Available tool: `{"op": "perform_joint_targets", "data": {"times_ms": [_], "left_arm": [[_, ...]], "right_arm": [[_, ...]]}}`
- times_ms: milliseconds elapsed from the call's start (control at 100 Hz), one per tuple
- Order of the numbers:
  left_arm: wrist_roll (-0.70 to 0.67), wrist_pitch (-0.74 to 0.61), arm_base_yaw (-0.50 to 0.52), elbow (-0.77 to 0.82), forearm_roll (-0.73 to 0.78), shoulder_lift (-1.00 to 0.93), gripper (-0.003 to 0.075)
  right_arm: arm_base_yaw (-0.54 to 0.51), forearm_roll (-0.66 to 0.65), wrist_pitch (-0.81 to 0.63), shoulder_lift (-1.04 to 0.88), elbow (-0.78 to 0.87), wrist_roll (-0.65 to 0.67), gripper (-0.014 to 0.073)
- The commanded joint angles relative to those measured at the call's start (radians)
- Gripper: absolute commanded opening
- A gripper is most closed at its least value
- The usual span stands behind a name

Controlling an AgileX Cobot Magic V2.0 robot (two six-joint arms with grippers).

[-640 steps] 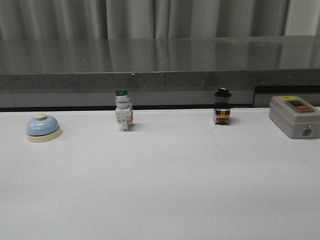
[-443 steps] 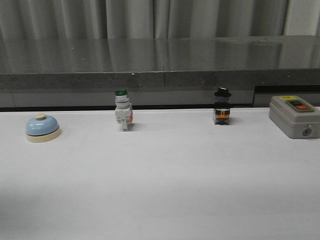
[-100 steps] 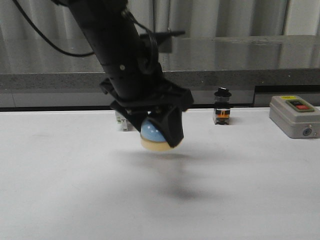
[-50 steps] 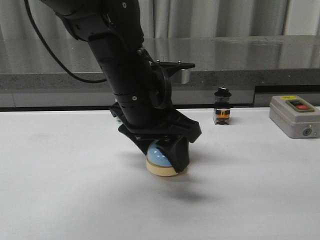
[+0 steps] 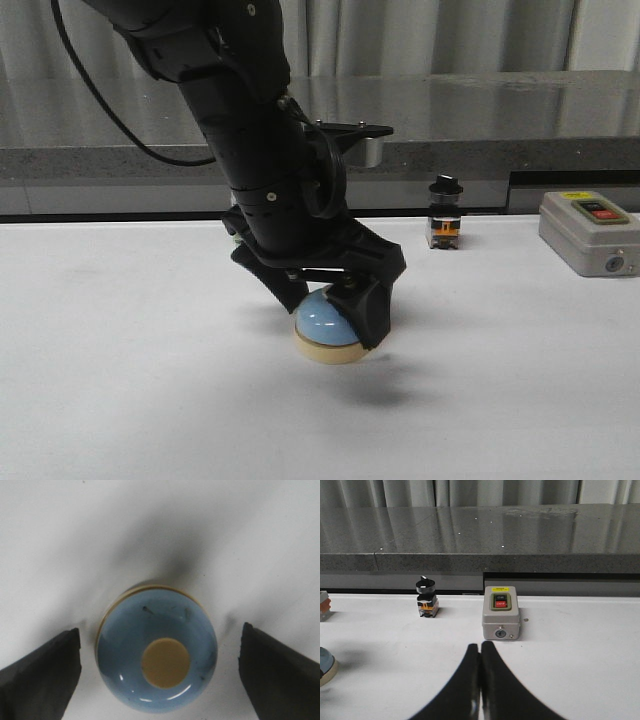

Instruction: Place and press bell with both arms

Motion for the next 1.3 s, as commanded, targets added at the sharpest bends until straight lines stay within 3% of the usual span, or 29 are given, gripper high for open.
{"op": "perform_joint_targets", "data": {"times_ms": [0, 270, 560, 1060, 1290], "left_arm": [[-0.002, -0.030, -0.009, -0.026, -0.022, -0.061, 0.0625], [-0.036, -0.059, 0.008, -0.026, -0.022, -0.183, 0.0625], [-0.052, -0.105, 0.133, 0.043, -0.022, -0.407, 0.0622], [-0.072, -0.312, 0.434, 0.523, -0.024, -0.954, 0.0622], [-0.079, -0.351, 0.526, 0.740, -0.024, -1.233, 0.0622]], "right_arm": [[-0.004, -0.009, -0.073, -0.008, -0.016, -0.010, -0.0059], [-0.004, -0.009, -0.073, -0.008, -0.016, -0.010, -0.0059], [-0.004, -0.009, -0.073, -0.008, -0.016, -0.010, -0.0059], [-0.004, -0.009, -0.073, -0.008, -0.016, -0.010, -0.0059], [-0.004, -0.009, -0.073, -0.008, -0.016, -0.010, -0.0059]]}}
